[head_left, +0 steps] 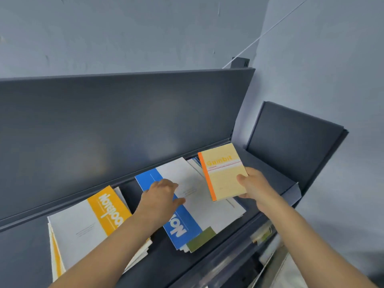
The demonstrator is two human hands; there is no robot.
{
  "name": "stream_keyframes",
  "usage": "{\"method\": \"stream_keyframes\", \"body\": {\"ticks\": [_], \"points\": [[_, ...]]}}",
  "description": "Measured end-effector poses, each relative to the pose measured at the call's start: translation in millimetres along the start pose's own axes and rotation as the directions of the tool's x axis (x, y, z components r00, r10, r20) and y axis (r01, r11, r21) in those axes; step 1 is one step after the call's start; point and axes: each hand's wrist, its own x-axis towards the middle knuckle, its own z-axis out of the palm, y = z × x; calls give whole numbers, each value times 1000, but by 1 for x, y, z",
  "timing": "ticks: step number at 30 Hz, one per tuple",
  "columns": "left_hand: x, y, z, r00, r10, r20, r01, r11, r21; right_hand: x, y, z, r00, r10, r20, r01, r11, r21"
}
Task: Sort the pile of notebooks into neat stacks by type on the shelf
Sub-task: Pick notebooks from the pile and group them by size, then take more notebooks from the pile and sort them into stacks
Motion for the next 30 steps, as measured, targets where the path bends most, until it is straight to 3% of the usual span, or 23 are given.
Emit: {"method": "stream_keyframes", "body": {"ticks": [5,9,11,15,21,25,30], "points": [[10,-4,19,991,44,130,-60,991,116,36,11,-23,1000,23,3,-22,997,-79],[14,-5,25,991,52,121,-67,991,119,61,16,-30,1000,11,28,-6,989,-149],[15,-4,25,992,31,119,-42,995,90,80,20,-38,1000,19,-5,-20,962,-271],[17,-3,27,993,23,115,-30,998,59,107,33,-50,996,1,-84,-54,768,-638],[15,-6,32,995,53,87,-62,993,105,108,47,-36,978,-31,-205,-148,585,-798],[5,-12,32,991,121,63,-132,968,212,86,37,-22,962,-217,-162,0,600,-800],[-38,-33,14,981,183,-69,-154,941,303,31,6,26,928,-362,90,316,637,-703]]}}
